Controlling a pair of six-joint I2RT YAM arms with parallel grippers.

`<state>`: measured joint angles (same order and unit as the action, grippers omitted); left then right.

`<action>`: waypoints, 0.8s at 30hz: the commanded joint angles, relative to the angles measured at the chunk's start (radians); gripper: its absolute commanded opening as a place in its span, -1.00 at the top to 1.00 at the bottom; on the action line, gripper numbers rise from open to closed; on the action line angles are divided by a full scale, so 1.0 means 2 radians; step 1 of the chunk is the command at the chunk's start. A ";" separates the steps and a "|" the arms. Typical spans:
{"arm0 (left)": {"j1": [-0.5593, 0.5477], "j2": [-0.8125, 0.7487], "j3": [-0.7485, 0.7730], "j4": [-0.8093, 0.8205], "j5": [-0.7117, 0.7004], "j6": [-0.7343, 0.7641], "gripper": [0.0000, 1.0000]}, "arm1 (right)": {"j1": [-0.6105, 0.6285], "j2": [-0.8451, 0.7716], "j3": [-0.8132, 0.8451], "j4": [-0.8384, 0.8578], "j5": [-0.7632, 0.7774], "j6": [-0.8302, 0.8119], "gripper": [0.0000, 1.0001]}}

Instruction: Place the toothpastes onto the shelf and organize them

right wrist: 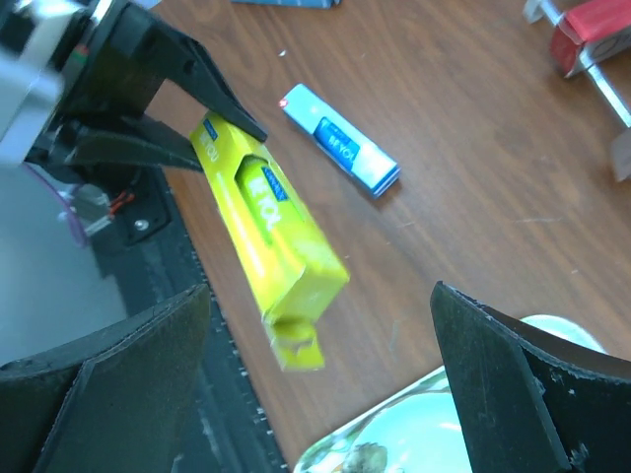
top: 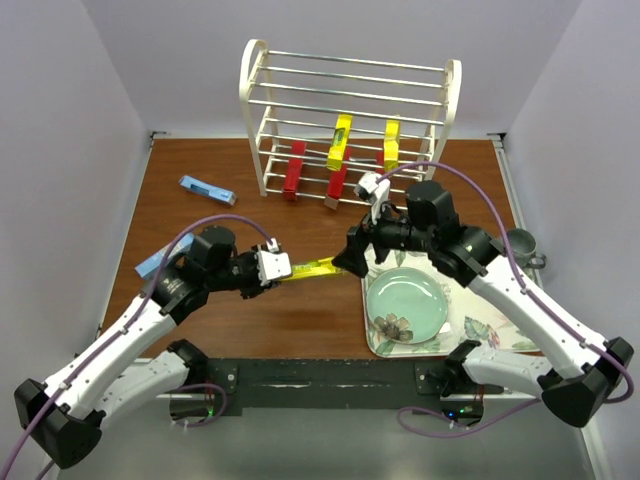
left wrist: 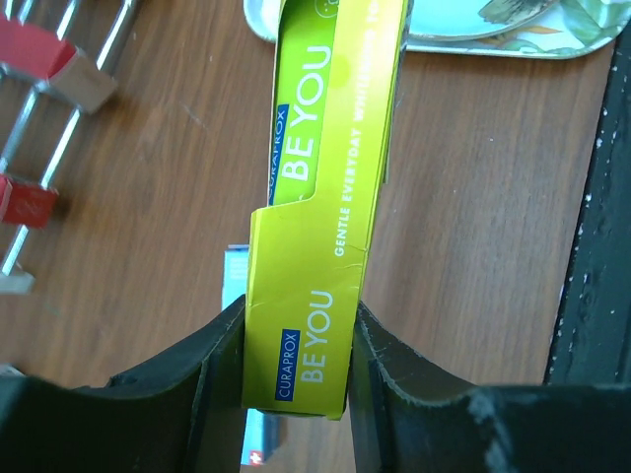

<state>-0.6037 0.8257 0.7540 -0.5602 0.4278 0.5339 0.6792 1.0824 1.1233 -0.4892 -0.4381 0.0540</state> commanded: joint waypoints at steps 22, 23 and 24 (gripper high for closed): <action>-0.177 0.122 0.106 0.010 -0.102 0.211 0.91 | 0.012 0.184 0.077 -0.180 -0.187 -0.003 -0.79; -0.182 0.125 0.109 0.011 -0.106 0.216 0.91 | 0.013 0.187 0.076 -0.180 -0.190 -0.005 -0.78; -0.190 0.131 0.109 0.012 -0.108 0.218 0.90 | 0.016 0.192 0.076 -0.181 -0.195 -0.009 -0.76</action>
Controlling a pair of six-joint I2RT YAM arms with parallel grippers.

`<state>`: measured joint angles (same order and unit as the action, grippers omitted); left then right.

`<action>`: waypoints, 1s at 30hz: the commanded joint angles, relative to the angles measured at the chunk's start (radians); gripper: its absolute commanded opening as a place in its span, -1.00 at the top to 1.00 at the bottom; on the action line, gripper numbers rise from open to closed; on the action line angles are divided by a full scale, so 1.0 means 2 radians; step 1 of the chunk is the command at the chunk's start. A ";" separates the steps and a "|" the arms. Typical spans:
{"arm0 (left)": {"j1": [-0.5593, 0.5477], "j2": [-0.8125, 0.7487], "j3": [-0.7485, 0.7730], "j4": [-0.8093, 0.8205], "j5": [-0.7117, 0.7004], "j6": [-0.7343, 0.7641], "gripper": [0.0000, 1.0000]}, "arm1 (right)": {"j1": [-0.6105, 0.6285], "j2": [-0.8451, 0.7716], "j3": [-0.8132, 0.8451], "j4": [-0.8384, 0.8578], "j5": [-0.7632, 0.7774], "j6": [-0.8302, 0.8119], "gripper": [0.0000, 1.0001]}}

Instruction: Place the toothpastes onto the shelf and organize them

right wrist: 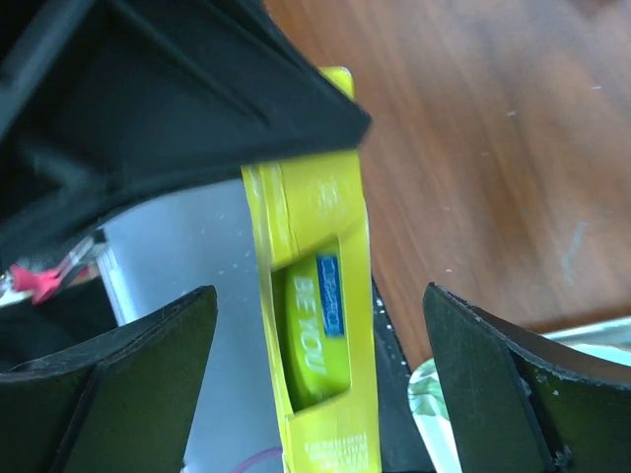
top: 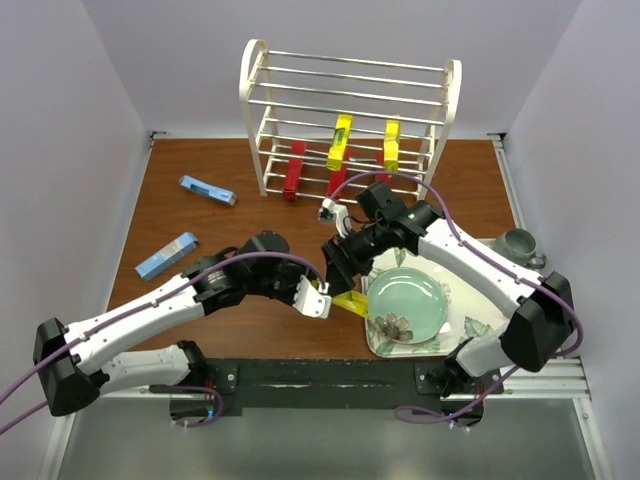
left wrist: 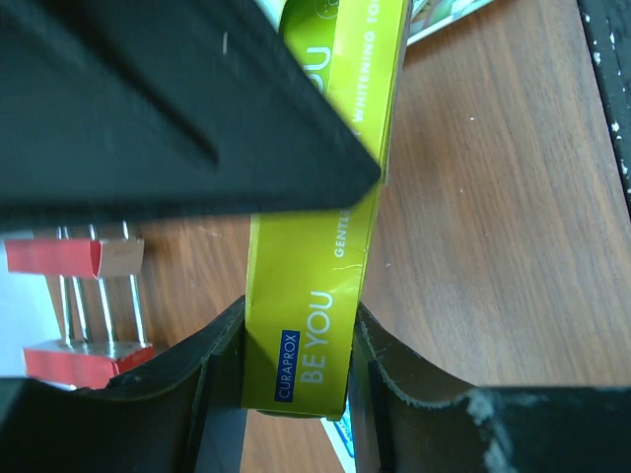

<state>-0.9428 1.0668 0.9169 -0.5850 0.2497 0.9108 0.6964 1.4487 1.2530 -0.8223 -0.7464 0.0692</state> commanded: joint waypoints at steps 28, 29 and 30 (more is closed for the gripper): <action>-0.032 0.008 -0.004 0.108 -0.123 -0.045 -0.19 | 0.018 0.028 -0.032 0.067 -0.067 0.023 0.67; -0.032 0.001 -0.007 0.114 -0.142 -0.052 -0.30 | 0.017 0.027 -0.034 0.077 -0.066 0.038 0.68; -0.032 -0.003 -0.011 0.130 -0.167 -0.060 -0.49 | 0.017 0.026 -0.038 0.085 -0.062 0.046 0.70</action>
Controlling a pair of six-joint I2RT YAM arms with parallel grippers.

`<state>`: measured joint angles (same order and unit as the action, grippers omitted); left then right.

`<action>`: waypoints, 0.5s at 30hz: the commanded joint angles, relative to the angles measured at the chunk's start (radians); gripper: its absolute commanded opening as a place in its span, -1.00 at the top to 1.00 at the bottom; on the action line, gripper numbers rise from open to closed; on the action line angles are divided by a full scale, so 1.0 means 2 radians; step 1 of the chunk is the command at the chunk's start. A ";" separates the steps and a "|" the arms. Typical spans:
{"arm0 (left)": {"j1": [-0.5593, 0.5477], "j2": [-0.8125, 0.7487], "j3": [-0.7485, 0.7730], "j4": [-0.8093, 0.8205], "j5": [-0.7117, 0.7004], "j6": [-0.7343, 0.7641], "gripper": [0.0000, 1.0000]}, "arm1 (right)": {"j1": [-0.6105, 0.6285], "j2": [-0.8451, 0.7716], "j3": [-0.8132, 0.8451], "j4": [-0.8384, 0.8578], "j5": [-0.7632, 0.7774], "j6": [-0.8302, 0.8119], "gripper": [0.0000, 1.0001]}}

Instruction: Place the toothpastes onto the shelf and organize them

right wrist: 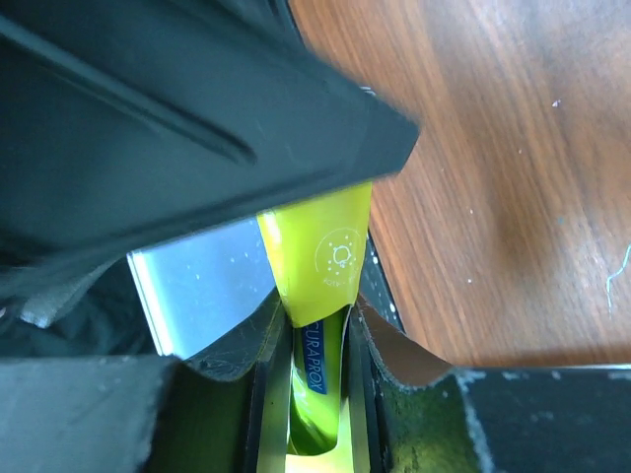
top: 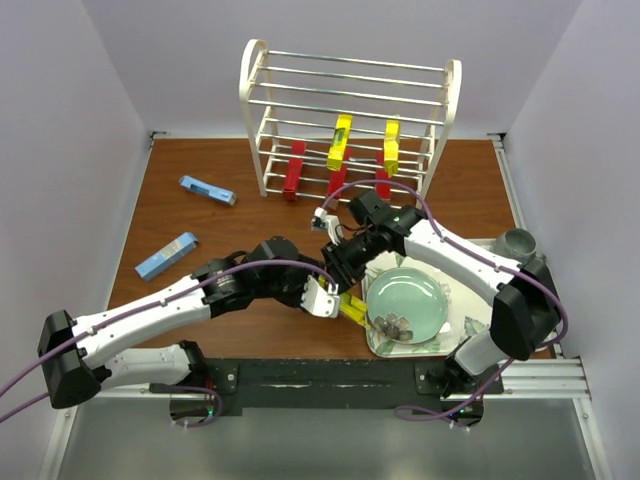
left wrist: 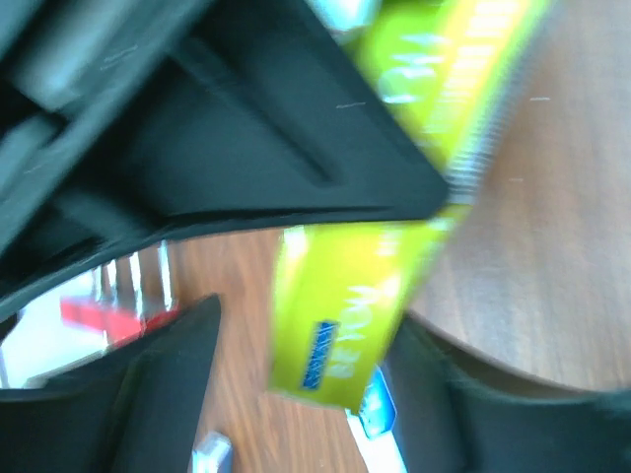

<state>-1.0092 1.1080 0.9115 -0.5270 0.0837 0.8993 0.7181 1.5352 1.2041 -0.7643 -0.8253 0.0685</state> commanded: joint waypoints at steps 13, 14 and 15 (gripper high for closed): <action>0.002 -0.105 -0.049 0.188 -0.266 -0.364 -1.00 | -0.043 -0.130 -0.106 0.284 0.188 0.269 0.78; 0.002 -0.113 -0.049 0.188 -0.267 -0.390 -0.99 | -0.044 -0.142 -0.116 0.297 0.214 0.285 0.77; 0.002 -0.118 -0.052 0.191 -0.263 -0.414 -0.99 | -0.045 -0.165 -0.125 0.310 0.256 0.301 0.77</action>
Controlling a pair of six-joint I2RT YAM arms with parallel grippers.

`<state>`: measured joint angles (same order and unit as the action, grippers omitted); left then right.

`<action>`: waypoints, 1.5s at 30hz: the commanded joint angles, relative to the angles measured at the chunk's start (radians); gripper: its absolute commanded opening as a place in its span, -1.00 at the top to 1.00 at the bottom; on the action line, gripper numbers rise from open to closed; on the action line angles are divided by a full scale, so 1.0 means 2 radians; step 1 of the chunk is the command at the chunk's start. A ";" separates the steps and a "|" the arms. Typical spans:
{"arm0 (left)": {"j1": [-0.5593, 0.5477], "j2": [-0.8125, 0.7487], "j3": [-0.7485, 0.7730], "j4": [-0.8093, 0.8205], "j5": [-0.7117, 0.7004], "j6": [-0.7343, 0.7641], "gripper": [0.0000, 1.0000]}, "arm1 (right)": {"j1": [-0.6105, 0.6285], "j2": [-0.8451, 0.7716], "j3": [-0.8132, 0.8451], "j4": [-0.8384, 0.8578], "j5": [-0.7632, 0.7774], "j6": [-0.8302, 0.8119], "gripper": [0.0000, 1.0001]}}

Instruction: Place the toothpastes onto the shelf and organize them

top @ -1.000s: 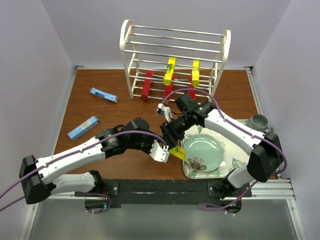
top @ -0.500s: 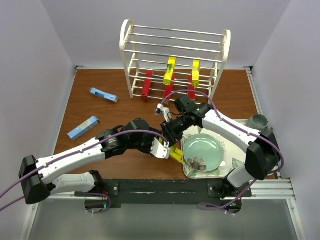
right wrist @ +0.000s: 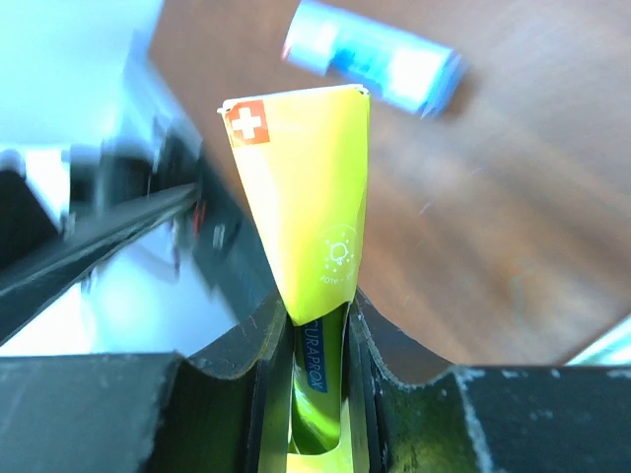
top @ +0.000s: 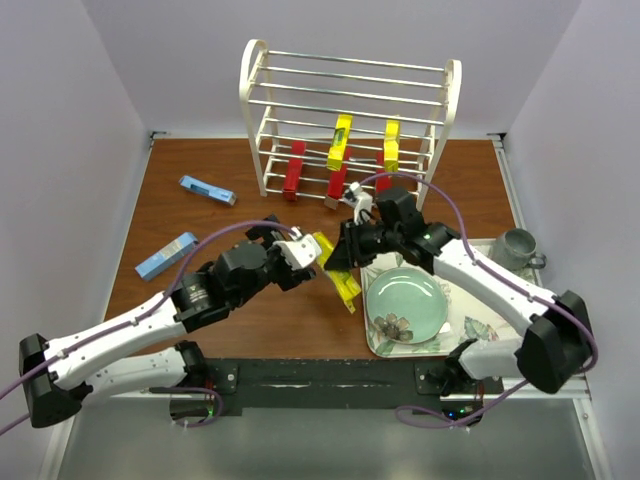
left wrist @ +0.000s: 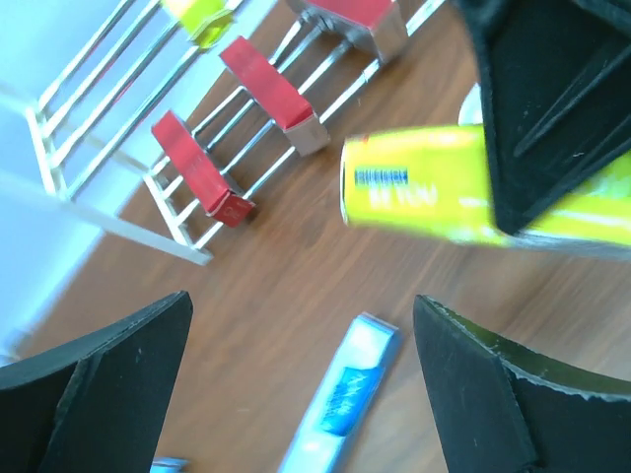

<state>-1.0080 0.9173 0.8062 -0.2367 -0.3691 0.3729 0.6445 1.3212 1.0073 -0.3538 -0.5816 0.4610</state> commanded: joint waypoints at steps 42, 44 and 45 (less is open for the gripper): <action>-0.110 0.189 -0.041 0.410 -0.112 -0.390 -0.25 | -0.007 -0.224 -0.178 0.213 0.353 0.349 0.71; -0.110 0.193 -0.041 0.424 -0.112 -0.390 -0.11 | -0.007 -0.224 -0.178 0.213 0.351 0.349 0.70; -0.110 0.198 -0.041 0.428 -0.112 -0.387 -0.06 | -0.007 -0.224 -0.178 0.213 0.349 0.349 0.70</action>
<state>-1.2251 1.2934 0.6884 0.5053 -0.5320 -0.4240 0.6281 0.8951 0.6498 0.0013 0.1127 1.1378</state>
